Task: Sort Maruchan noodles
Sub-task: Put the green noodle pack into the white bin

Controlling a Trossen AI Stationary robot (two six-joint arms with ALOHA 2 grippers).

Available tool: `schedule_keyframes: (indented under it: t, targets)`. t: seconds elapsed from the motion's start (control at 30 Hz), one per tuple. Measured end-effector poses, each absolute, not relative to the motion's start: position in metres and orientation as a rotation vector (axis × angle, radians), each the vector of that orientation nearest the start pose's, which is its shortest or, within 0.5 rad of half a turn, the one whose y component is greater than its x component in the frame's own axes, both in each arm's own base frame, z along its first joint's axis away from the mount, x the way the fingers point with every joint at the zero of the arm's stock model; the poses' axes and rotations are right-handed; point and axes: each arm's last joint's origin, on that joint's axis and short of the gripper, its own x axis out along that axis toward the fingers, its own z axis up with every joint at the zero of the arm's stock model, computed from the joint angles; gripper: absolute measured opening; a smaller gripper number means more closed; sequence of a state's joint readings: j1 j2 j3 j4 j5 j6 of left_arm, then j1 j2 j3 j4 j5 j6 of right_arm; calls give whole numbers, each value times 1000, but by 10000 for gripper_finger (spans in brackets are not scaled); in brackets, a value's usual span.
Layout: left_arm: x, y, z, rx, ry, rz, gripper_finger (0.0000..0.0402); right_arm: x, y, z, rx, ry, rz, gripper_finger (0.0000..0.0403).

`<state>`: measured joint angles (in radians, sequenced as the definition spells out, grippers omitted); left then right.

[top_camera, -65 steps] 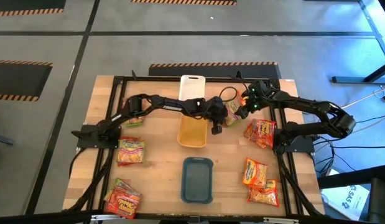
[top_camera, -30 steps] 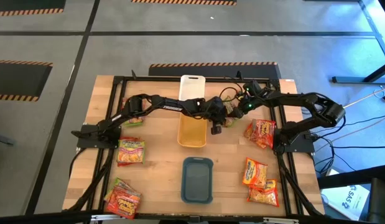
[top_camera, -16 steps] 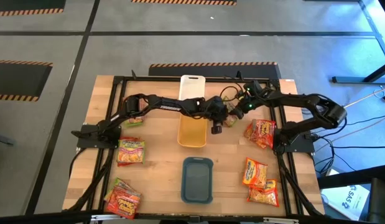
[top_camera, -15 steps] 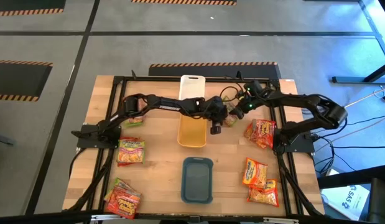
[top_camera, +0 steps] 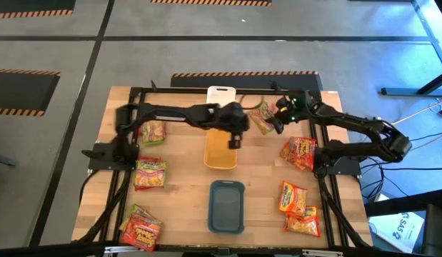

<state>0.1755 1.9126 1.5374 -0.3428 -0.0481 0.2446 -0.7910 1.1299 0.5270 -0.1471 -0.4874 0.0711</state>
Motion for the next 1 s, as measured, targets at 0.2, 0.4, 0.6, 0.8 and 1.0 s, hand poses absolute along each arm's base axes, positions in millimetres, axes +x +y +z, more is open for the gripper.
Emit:
schedule_keyframes:
  t: [0.2,0.4,0.6,0.8,1.0]
  targets:
    - [352,71,258,185,609,213,0,165,-144,205,431,488,-308,48]
    - [283,66,244,132,482,266,0,192,-145,237,285,385,-262,48]
    - [239,65,225,103,332,317,0,228,-159,260,153,381,-265,48]
    - [222,70,208,107,280,356,0,274,-195,271,71,487,-238,48]
    - [220,76,207,115,264,259,0,327,-235,274,-88,644,-152,48]
